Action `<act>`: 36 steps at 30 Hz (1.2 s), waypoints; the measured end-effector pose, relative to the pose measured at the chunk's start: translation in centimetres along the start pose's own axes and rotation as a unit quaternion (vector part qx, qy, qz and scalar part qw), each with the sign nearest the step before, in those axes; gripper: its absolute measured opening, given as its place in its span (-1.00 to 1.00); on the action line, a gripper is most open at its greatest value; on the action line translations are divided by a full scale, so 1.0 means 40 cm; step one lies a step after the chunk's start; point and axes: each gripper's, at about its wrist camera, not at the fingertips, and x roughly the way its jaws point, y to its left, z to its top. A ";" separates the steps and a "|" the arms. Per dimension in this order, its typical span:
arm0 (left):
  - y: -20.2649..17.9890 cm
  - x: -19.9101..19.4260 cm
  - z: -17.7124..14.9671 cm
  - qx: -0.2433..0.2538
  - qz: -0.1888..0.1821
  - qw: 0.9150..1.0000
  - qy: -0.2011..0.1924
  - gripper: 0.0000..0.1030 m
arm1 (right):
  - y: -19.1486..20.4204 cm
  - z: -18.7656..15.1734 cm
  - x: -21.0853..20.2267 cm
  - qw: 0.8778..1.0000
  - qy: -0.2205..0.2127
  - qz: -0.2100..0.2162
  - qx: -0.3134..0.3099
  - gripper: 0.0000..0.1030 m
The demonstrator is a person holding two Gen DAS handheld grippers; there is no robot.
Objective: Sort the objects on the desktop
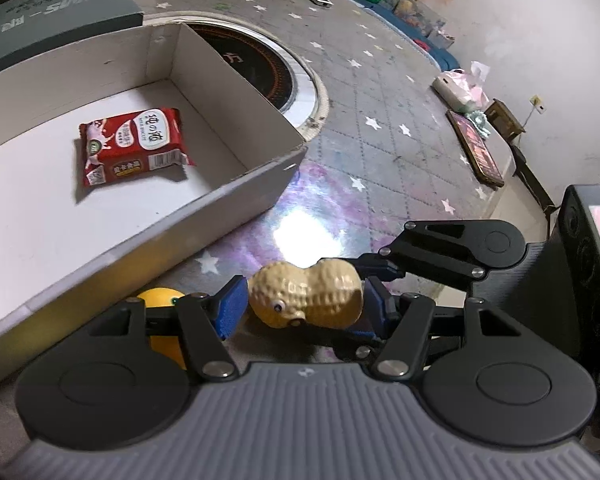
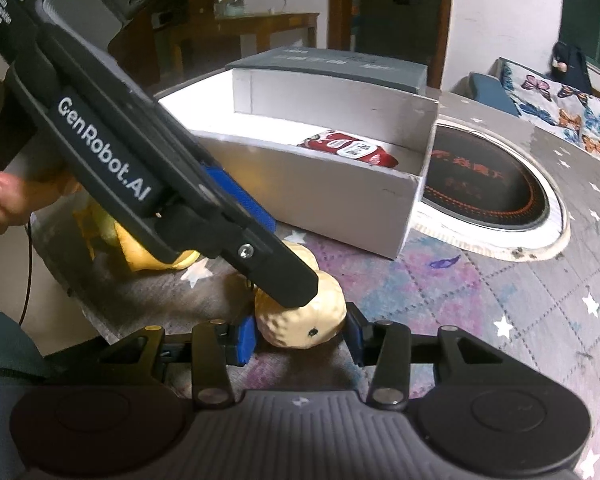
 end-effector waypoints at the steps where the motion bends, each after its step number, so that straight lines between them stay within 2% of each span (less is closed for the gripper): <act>1: 0.000 0.004 0.000 -0.002 -0.002 1.000 0.001 0.23 | -0.003 -0.002 -0.003 1.000 -0.003 -0.001 0.006 -0.14; 6: -0.008 0.019 -0.001 0.000 -0.002 1.000 0.005 0.28 | -0.026 -0.019 -0.005 1.000 -0.004 -0.008 0.028 -0.14; 16: -0.021 0.042 0.014 0.009 0.002 1.000 0.001 0.33 | -0.046 -0.051 -0.003 1.000 -0.006 -0.020 0.022 -0.14; 22: -0.025 -0.008 0.014 -0.002 -0.011 1.000 -0.022 0.32 | -0.063 -0.063 -0.028 0.999 -0.009 -0.023 0.025 -0.14; 26: -0.041 -0.094 0.038 0.013 0.000 0.998 -0.066 0.32 | -0.065 -0.019 -0.085 0.999 -0.028 -0.027 0.006 -0.14; 29: -0.032 -0.150 0.069 0.018 0.020 0.995 -0.100 0.32 | -0.062 0.046 -0.107 0.998 -0.048 -0.034 -0.018 -0.14; 33: 0.037 -0.188 0.121 -0.003 0.049 0.991 -0.122 0.32 | -0.070 0.146 -0.092 0.996 -0.071 -0.031 -0.044 -0.14; 36: 0.111 -0.191 0.158 -0.032 0.064 0.990 -0.125 0.32 | -0.073 0.230 -0.032 0.996 -0.072 -0.017 -0.054 -0.14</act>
